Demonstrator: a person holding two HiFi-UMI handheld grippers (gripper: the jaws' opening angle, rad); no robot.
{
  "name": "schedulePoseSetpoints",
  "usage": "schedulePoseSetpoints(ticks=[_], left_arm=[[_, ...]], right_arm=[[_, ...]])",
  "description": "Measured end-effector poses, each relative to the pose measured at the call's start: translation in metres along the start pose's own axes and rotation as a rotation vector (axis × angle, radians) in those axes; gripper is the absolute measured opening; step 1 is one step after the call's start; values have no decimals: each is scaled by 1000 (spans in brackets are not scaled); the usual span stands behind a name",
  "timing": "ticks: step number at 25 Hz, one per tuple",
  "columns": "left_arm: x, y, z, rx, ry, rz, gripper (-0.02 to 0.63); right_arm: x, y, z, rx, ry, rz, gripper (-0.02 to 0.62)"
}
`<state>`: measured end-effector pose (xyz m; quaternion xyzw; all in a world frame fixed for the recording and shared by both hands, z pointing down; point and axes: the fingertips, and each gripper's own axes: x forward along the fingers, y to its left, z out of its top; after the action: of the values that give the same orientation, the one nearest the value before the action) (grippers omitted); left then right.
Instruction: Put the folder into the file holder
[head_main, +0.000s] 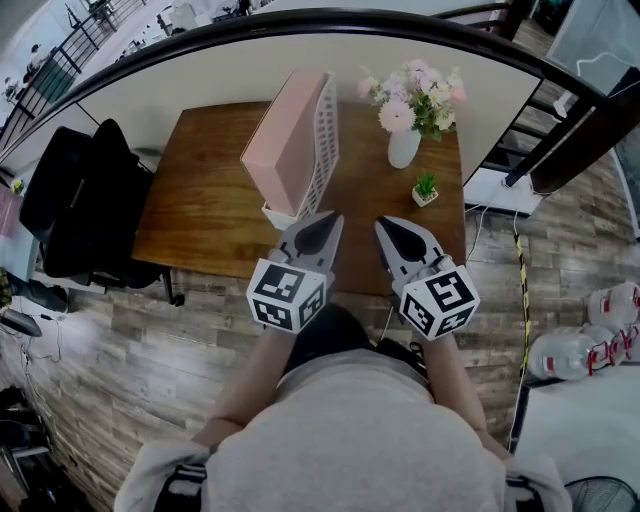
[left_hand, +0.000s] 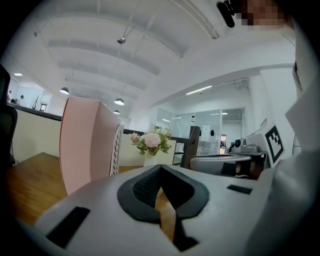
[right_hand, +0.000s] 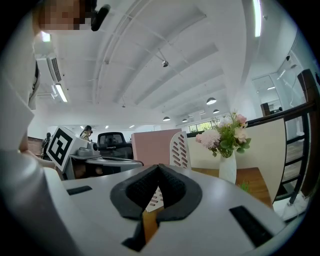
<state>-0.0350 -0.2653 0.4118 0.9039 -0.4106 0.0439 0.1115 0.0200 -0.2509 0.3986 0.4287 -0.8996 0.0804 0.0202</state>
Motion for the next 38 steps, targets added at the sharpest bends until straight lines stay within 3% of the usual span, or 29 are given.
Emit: schedulePoseSetpoints(ticks=[15, 38], left_arm=[[9, -7, -35, 27, 122, -37, 12], [-4, -5, -31, -38, 110, -56, 12]], right_arm=[[3, 8, -19, 8, 56, 48, 9], [1, 17, -22, 20, 46, 53, 8]])
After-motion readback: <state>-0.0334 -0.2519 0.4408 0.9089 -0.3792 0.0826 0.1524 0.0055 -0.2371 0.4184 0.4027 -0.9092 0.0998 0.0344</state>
